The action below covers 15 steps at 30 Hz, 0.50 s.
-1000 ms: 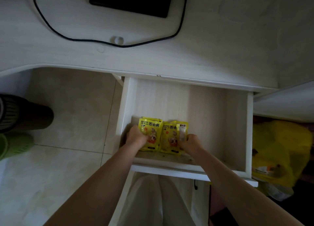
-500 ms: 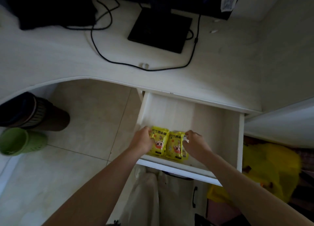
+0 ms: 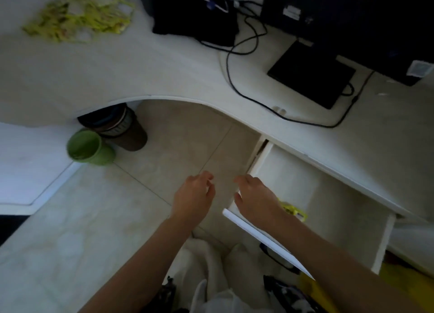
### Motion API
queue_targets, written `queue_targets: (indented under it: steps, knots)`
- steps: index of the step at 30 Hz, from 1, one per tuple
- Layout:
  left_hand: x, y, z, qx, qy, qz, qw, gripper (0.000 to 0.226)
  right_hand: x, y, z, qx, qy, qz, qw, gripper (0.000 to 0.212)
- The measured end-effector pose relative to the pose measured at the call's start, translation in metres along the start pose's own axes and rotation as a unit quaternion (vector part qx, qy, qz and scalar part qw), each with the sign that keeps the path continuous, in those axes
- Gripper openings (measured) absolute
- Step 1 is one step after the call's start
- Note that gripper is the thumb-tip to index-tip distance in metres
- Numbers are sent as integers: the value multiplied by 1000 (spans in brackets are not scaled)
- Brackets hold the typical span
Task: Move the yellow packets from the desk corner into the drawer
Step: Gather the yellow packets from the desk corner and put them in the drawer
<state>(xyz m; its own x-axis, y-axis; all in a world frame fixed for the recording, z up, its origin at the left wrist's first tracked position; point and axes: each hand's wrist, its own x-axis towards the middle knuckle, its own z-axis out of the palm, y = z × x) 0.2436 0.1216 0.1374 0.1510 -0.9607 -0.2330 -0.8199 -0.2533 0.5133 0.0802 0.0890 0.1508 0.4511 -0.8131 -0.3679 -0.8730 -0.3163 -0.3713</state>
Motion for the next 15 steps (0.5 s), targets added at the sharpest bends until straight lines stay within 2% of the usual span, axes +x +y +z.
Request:
queue_targets:
  steps: [5,15]
  knots:
    - [-8,-49,-45,27,54,-32,998,27,34,-64,2,-32,-19,-70,997,37]
    - [20,-166,-137,73,104,-42,991,24,130,-188,3,-49,-17,-118,992,36]
